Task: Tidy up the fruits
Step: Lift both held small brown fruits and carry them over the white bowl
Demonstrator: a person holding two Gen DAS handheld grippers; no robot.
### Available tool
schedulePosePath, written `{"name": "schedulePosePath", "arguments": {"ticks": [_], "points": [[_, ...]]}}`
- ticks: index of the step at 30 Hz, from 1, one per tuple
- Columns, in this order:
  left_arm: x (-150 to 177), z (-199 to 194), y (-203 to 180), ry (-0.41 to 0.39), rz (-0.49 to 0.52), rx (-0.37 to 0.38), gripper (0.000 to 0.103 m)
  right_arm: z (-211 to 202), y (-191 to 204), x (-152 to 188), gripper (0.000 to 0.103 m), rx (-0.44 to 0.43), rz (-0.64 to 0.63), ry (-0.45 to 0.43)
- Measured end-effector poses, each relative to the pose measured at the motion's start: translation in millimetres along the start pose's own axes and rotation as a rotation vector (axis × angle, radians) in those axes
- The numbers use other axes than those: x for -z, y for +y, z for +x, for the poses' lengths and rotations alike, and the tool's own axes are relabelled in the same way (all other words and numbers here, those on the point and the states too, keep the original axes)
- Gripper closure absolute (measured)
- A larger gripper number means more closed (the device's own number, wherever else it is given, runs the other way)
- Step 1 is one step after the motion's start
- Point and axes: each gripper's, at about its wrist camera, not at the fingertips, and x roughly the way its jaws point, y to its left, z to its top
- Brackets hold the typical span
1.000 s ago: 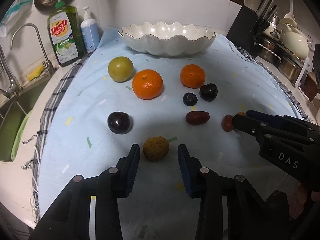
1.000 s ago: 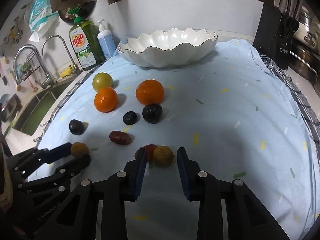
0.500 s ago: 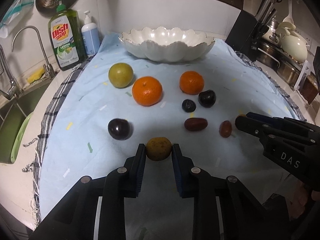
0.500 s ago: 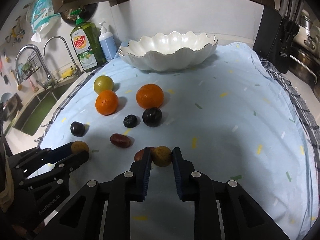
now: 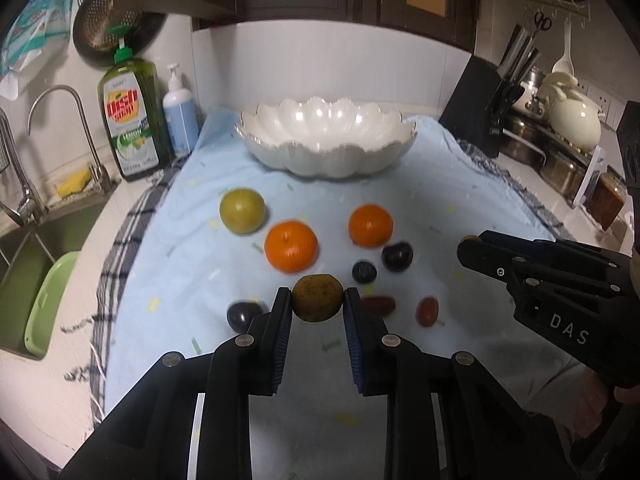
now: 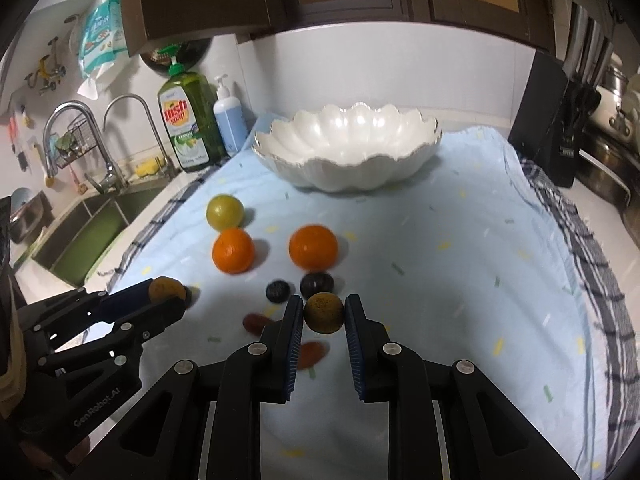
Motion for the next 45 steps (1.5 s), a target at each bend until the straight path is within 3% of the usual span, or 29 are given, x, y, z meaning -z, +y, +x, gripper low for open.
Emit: {"name": "schedulePosePath", "arguments": {"ticks": [27, 39, 45], "points": [[-114, -10, 27, -0.228, 0.054, 0.037, 0.077, -4, 15, -106, 0.080, 0.029, -0.042, -0.200], [-170, 25, 37, -0.264, 0.085, 0.064, 0.077, 24, 6, -160, 0.080, 0.101, -0.055, -0.274], [-197, 58, 36, -0.254, 0.117, 0.053, 0.077, 53, -6, -187, 0.080, 0.148, -0.066, -0.252]]}}
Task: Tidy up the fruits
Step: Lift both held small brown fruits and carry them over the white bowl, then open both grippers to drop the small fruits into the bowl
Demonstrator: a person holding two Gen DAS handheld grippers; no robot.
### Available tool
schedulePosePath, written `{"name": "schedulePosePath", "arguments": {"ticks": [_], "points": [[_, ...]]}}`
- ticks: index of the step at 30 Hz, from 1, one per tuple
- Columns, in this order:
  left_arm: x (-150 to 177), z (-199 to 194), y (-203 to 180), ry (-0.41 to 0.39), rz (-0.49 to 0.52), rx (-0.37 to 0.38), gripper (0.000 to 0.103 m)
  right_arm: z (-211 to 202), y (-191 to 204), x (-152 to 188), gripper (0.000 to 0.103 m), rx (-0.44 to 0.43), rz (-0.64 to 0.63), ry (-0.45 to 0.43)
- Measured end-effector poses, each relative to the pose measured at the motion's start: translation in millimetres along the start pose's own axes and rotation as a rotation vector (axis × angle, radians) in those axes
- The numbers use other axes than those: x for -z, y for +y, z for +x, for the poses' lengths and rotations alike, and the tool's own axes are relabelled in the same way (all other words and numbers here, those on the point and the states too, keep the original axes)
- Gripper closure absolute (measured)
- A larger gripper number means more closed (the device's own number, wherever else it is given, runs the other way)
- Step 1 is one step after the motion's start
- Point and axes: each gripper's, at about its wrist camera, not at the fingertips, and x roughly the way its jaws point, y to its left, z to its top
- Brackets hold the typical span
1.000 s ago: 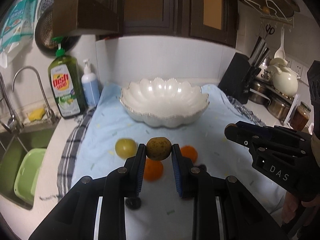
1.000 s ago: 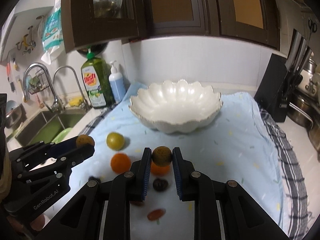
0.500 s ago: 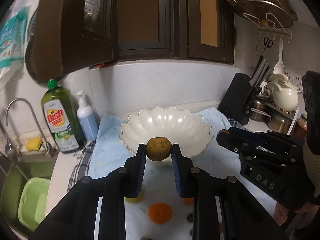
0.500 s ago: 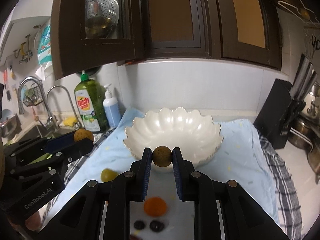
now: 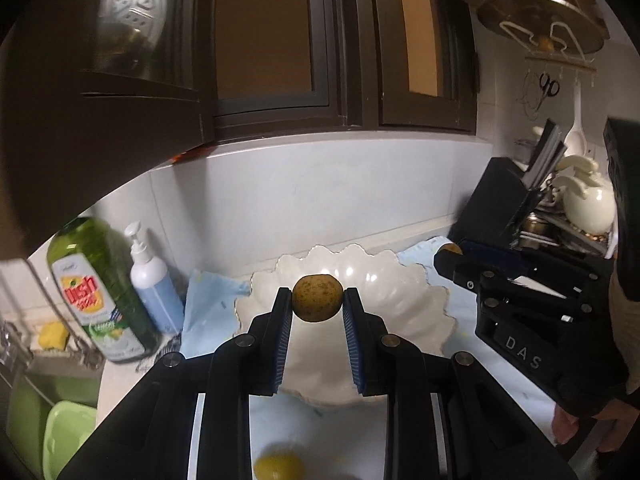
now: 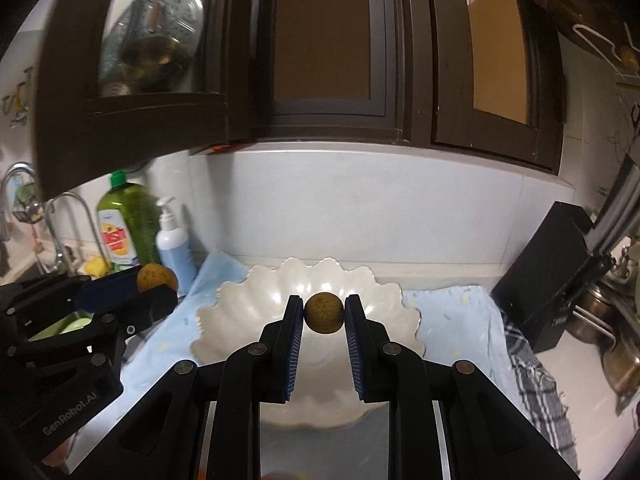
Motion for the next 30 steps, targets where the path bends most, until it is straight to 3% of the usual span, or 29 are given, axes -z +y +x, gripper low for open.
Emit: {"name": "schedulePosePath", "arguments": {"ticks": [10, 18, 30], "points": [[-21, 87, 6, 0.128, 0.003, 0.038, 0.077, 82, -24, -15, 0.080, 0.009, 0.008, 0.156], [-20, 150, 14, 0.270, -0.008, 0.061, 0.077, 142, -38, -11, 0.080, -0.001, 0.016, 0.295], [-6, 198, 17, 0.414, 0.010, 0.051, 0.073, 186, -43, 4, 0.080, -0.010, 0.007, 0.426]]}}
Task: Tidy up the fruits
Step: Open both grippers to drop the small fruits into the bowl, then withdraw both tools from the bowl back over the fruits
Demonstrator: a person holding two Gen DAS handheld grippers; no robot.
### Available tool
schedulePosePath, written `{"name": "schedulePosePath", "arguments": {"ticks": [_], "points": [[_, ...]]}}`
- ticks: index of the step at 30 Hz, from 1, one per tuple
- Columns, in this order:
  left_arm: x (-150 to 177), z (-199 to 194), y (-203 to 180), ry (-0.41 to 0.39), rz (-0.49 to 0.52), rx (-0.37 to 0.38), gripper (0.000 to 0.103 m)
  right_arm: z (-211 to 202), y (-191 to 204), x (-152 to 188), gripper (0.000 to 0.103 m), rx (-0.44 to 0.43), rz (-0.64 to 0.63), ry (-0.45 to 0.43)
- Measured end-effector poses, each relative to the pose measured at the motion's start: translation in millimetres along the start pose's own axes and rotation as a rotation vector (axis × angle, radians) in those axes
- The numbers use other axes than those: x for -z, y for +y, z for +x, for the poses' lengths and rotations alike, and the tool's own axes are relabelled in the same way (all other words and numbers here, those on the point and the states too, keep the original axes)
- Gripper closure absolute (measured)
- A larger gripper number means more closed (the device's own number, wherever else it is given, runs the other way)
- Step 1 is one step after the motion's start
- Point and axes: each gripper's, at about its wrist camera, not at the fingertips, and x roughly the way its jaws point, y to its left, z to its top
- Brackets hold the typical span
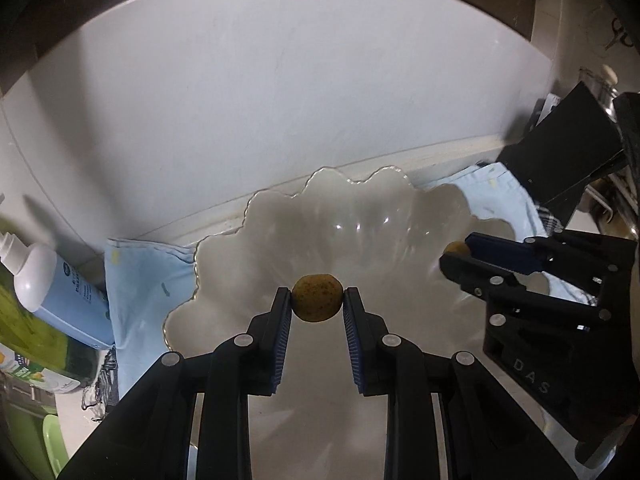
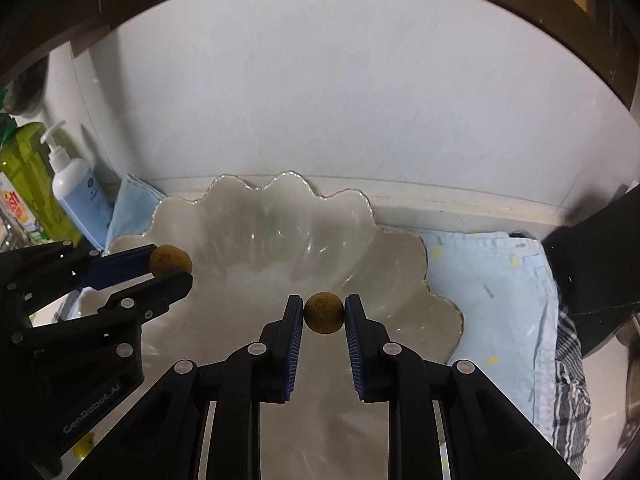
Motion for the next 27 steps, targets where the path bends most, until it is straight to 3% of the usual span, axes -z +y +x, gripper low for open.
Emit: {"name": "schedulePosePath", "arguments": {"ticks": [2, 3, 4, 6, 17, 27], "points": [[-2, 2, 0, 0.001, -0.001, -0.010, 0.063, 2, -1, 0, 0.079, 0.008, 0.003, 0.006], [-2, 2, 1, -0.004, -0.001, -0.013, 0.060, 4, -1, -1, 0.074, 0.011, 0.005, 0.011], [-2, 1, 2, -0.009, -0.001, -0.020, 0.058, 5, -2, -1, 0.063, 0.015, 0.006, 0.016], [-2, -1, 4, -0.019, -0.007, -0.031, 0.048, 4, -3, 0, 0.055, 0.035, 0.006, 0.018], [2, -24, 11, -0.052, -0.019, -0.101, 0.023, -17, -1, 6, 0.047, 0.077, 0.015, -0.017], [21, -65, 10, -0.110, -0.054, -0.106, 0.016, -62, 5, 19, 0.042, 0.101, 0.030, -0.094]]}}
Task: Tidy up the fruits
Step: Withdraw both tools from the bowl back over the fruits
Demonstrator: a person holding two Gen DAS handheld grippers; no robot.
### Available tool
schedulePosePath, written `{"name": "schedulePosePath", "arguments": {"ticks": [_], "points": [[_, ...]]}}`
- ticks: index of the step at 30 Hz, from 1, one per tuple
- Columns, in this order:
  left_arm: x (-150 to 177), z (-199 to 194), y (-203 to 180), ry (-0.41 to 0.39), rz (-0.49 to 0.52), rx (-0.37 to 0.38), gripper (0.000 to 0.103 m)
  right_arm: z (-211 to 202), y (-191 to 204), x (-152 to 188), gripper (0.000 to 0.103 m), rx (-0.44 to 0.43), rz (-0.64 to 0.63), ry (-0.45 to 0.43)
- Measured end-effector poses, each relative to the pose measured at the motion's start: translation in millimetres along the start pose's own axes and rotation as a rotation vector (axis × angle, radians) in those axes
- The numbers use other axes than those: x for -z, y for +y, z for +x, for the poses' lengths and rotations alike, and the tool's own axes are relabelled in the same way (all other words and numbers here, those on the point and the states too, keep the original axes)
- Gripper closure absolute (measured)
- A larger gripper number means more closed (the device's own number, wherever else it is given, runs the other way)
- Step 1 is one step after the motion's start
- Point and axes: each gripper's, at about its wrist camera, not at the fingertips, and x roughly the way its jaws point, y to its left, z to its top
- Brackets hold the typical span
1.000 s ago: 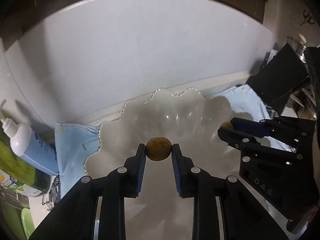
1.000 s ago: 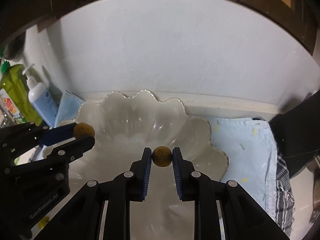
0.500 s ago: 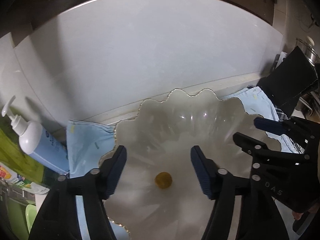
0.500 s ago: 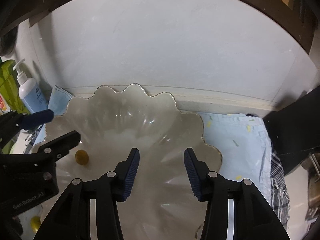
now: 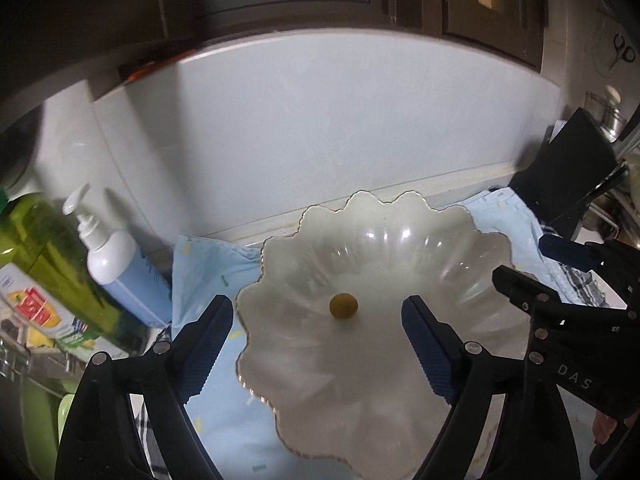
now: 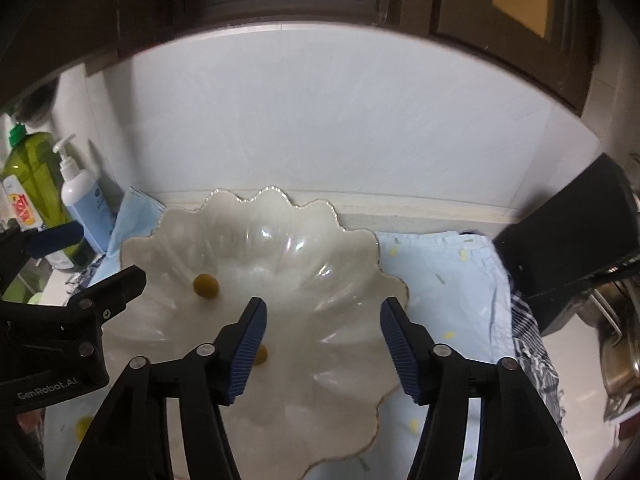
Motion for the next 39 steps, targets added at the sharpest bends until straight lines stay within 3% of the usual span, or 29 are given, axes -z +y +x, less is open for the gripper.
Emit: {"name": "schedulePosePath", "arguments": {"ticks": [12, 26, 39], "points": [[29, -77, -4, -0.119, -0.006, 0.019, 0.013, -65, 5, 25, 0.042, -0.021, 0.017, -0.093], [77, -165, -7, -0.229, -0.013, -0.009, 0.011, -146, 23, 63, 0.042, -0.083, -0.023, -0.218], [137, -209, -5, -0.228, -0.061, -0.051, 0.011, -193, 39, 110, 0.042, -0.076, -0.064, -0.293]]}}
